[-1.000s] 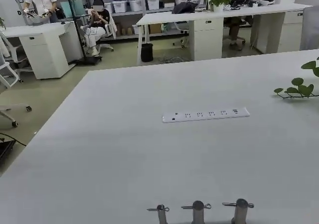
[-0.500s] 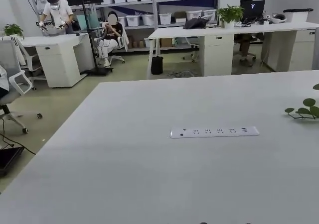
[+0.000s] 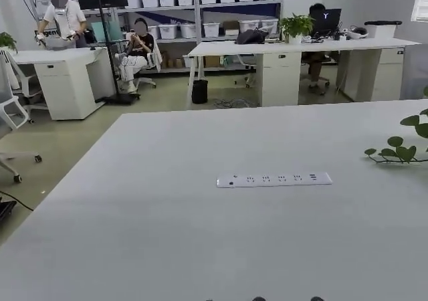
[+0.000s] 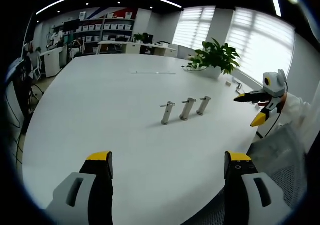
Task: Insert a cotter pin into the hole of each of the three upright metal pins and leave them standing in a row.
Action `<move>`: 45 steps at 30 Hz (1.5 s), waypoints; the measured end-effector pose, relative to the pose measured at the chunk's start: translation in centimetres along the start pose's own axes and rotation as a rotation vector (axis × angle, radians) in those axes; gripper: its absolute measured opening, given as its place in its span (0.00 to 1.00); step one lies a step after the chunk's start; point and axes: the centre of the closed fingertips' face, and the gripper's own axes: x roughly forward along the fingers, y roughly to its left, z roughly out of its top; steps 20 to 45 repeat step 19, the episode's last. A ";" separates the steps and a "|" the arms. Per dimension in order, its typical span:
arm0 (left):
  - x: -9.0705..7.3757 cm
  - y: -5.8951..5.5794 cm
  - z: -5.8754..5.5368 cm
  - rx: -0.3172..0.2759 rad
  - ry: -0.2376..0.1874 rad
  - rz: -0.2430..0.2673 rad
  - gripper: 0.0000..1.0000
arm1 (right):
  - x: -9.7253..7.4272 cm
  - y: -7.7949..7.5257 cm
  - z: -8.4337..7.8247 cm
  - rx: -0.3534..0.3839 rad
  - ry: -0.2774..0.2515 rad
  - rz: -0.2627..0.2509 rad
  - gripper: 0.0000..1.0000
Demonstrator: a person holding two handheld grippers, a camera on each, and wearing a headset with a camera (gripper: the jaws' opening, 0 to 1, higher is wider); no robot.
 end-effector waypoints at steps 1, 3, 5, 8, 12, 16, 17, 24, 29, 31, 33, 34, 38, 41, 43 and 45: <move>0.0 -0.2 -0.4 0.004 0.021 -0.014 0.91 | 0.0 0.0 0.1 0.004 -0.005 0.001 0.96; 0.1 -0.1 -1.1 0.025 0.048 -0.014 0.92 | 0.0 0.1 0.3 0.008 -0.007 0.004 0.97; 0.2 -0.2 -1.3 0.026 0.050 -0.016 0.92 | -0.1 -0.1 0.5 0.002 -0.008 -0.004 0.98; 0.3 -0.4 -1.4 0.014 0.050 -0.028 0.93 | -0.3 -0.1 0.5 0.013 -0.002 -0.003 0.98; 0.3 -0.5 -1.2 0.016 0.046 -0.040 0.94 | -0.5 -0.2 0.5 0.018 0.001 -0.015 0.98; 0.3 -0.2 -0.8 0.003 0.040 -0.039 0.94 | -0.9 -0.3 0.3 0.032 -0.001 -0.029 0.98; 0.3 -0.2 -0.7 0.003 0.038 -0.039 0.94 | -1.0 -0.4 0.1 0.044 -0.003 -0.033 0.98; 0.2 -0.1 -0.5 0.010 0.027 -0.037 0.94 | -1.4 -0.4 -0.1 0.076 -0.019 -0.040 0.98; 0.2 -0.1 -0.5 0.010 0.027 -0.037 0.94 | -1.4 -0.4 -0.1 0.076 -0.019 -0.040 0.98; 0.2 -0.1 -0.5 0.010 0.027 -0.037 0.94 | -1.4 -0.4 -0.1 0.076 -0.019 -0.040 0.98; 0.2 -0.1 -0.5 0.010 0.027 -0.037 0.94 | -1.4 -0.4 -0.1 0.076 -0.019 -0.040 0.98; 0.2 -0.1 -0.5 0.010 0.027 -0.037 0.94 | -1.4 -0.4 -0.1 0.076 -0.019 -0.040 0.98; 0.2 -0.1 -0.5 0.010 0.027 -0.037 0.94 | -1.4 -0.4 -0.1 0.076 -0.019 -0.040 0.98; 0.2 -0.1 -0.5 0.010 0.027 -0.037 0.94 | -1.4 -0.4 -0.1 0.076 -0.019 -0.040 0.98; 0.2 -0.1 -0.5 0.010 0.027 -0.037 0.94 | -1.4 -0.4 -0.1 0.076 -0.019 -0.040 0.98; 0.2 -0.1 -0.5 0.010 0.027 -0.037 0.94 | -1.4 -0.4 -0.1 0.076 -0.019 -0.040 0.98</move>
